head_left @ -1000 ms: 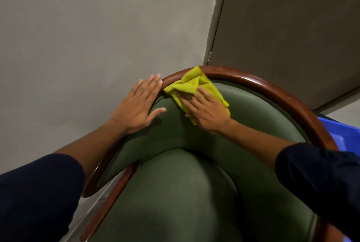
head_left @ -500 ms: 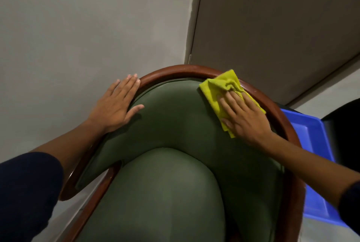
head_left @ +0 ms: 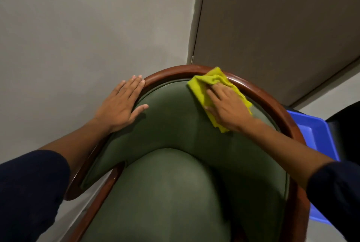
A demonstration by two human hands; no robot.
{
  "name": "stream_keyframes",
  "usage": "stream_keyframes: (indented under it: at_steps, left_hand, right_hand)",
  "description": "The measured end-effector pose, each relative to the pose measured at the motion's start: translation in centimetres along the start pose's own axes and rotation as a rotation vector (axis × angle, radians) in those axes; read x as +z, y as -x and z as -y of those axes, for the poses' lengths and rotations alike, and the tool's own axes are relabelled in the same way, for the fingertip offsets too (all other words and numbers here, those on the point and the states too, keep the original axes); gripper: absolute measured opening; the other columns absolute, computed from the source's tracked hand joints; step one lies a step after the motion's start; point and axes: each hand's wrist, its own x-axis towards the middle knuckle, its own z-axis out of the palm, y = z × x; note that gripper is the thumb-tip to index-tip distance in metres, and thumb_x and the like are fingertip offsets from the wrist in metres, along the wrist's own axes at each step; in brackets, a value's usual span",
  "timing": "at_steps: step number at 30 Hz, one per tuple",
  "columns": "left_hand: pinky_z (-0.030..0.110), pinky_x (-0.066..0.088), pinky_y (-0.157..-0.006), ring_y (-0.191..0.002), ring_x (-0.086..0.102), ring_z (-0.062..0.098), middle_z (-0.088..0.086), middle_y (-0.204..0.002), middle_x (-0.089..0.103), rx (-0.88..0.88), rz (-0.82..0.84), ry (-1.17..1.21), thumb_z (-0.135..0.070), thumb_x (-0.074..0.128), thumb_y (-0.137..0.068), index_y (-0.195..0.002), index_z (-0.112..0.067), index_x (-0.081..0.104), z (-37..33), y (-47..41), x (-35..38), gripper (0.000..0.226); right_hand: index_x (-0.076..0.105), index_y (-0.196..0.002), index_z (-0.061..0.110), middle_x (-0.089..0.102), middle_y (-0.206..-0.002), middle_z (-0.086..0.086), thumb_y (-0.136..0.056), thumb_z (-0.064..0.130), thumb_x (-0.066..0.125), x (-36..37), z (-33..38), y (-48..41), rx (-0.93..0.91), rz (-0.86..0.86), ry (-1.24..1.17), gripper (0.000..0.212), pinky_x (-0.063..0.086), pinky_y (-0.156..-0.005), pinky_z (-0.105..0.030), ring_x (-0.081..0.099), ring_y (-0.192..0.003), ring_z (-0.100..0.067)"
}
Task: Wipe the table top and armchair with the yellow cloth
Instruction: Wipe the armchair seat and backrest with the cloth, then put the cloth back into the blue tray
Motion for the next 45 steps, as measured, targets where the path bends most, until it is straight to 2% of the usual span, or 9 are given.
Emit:
stream_keyframes:
  at_steps: [5, 12, 17, 24, 28, 30, 32, 40, 45]
  left_hand:
    - [0.046, 0.017, -0.124, -0.152, 0.018, 0.026, 0.013, -0.164, 0.02, -0.019, -0.022, -0.027, -0.058, 0.017, -0.098, -0.155, -0.008, 0.015, 0.0, 0.0, 0.4, 0.076]
    - [0.055, 0.011, -0.122, -0.152, 0.018, 0.032, 0.016, -0.163, 0.022, -0.251, -0.065, -0.031, -0.05, 0.024, -0.098, -0.154, -0.01, 0.022, -4.8, 1.3, -0.2, 0.069]
    - [0.045, 0.03, -0.117, -0.143, 0.032, 0.025, 0.007, -0.152, 0.043, -0.595, -0.205, 0.643, -0.039, 0.056, -0.091, -0.147, -0.022, 0.035, -19.7, 2.8, 2.2, 0.062]
    - [0.028, 0.042, -0.102, -0.132, 0.046, 0.011, 0.004, -0.145, 0.048, -1.037, -0.28, 1.639, -0.045, 0.075, -0.081, -0.148, -0.033, 0.025, -30.1, -5.1, -1.3, 0.085]
    - [0.015, 0.037, -0.101, -0.134, 0.044, 0.004, -0.006, -0.15, 0.044, -0.985, -0.474, 1.621, -0.053, 0.072, -0.078, -0.148, -0.033, 0.03, -37.7, -7.6, -7.2, 0.084]
    - [0.015, 0.038, -0.107, -0.137, 0.04, -0.002, -0.014, -0.151, 0.042, -0.838, -0.557, 1.478, -0.06, 0.067, -0.077, -0.147, -0.039, 0.031, -42.9, -7.9, -9.7, 0.081]
    - [0.026, 0.039, -0.111, -0.138, 0.04, -0.001, -0.016, -0.152, 0.04, -0.748, -0.468, 1.475, -0.06, 0.067, -0.077, -0.147, -0.043, 0.028, -48.0, -8.3, -10.6, 0.083]
    - [0.044, 0.051, -0.096, -0.116, 0.061, 0.031, 0.008, -0.133, 0.062, -1.058, 0.244, 1.622, -0.023, 0.069, -0.084, -0.138, -0.036, 0.033, -60.1, -5.5, -0.5, 0.067]
    - [0.031, 0.034, -0.108, -0.138, 0.041, 0.028, 0.015, -0.154, 0.031, -0.948, 0.42, 1.372, -0.015, 0.063, -0.091, -0.14, -0.018, 0.045, -59.8, -2.5, 6.0, 0.052]
  right_hand:
    - [0.047, -0.136, 0.011, 0.056, -0.126, -0.016, -0.09, 0.014, 0.022, -1.1, 2.4, -3.6, -0.032, -0.095, 0.113, 0.053, 0.038, -0.092, -0.045, 0.052, -0.113, -0.034]
    - [0.063, -0.108, 0.02, 0.043, -0.136, -0.015, -0.073, 0.027, 0.076, -4.7, -3.0, -6.8, 0.123, -0.201, -0.204, 0.039, 0.029, -0.096, -0.045, 0.037, -0.129, -0.035]
    - [0.062, -0.1, 0.01, 0.062, -0.113, -0.013, -0.082, 0.028, 0.068, -3.5, -4.9, -6.1, 0.067, -0.094, -0.492, 0.026, 0.037, -0.097, -0.045, 0.055, -0.11, -0.031]
    - [0.044, -0.082, 0.023, 0.051, -0.075, 0.005, -0.079, 0.002, 0.062, -6.1, -9.4, -0.7, 0.436, -0.547, -1.334, 0.028, 0.046, -0.065, -0.03, 0.05, -0.062, 0.001]
    - [0.051, -0.119, 0.01, 0.063, -0.109, -0.018, -0.087, 0.004, 0.055, -8.3, -16.1, 8.7, 0.649, -0.423, -1.718, 0.033, 0.06, -0.078, -0.04, 0.065, -0.094, -0.025]
    - [0.063, -0.099, 0.018, 0.074, -0.084, 0.001, -0.094, 0.013, 0.048, -9.1, -19.2, 14.2, 0.711, -0.263, -1.7, 0.017, 0.059, -0.058, -0.024, 0.072, -0.072, -0.01]
    - [0.071, -0.084, 0.023, 0.075, -0.07, 0.013, -0.098, 0.019, 0.045, -8.7, -21.4, 18.6, 0.801, -0.173, -1.7, 0.03, 0.057, -0.05, -0.019, 0.072, -0.06, -0.001]
    - [0.043, -0.135, 0.013, 0.064, -0.115, -0.014, -0.087, 0.002, 0.069, 6.8, -24.2, 29.9, 1.157, -0.051, -1.298, 0.055, 0.054, -0.06, -0.021, 0.064, -0.078, -0.009]
    - [0.026, -0.145, 0.013, 0.06, -0.126, -0.027, -0.081, -0.006, 0.073, 14.0, -22.7, 32.5, 1.23, 0.13, -1.218, 0.082, 0.052, -0.095, -0.052, 0.065, -0.103, -0.035]
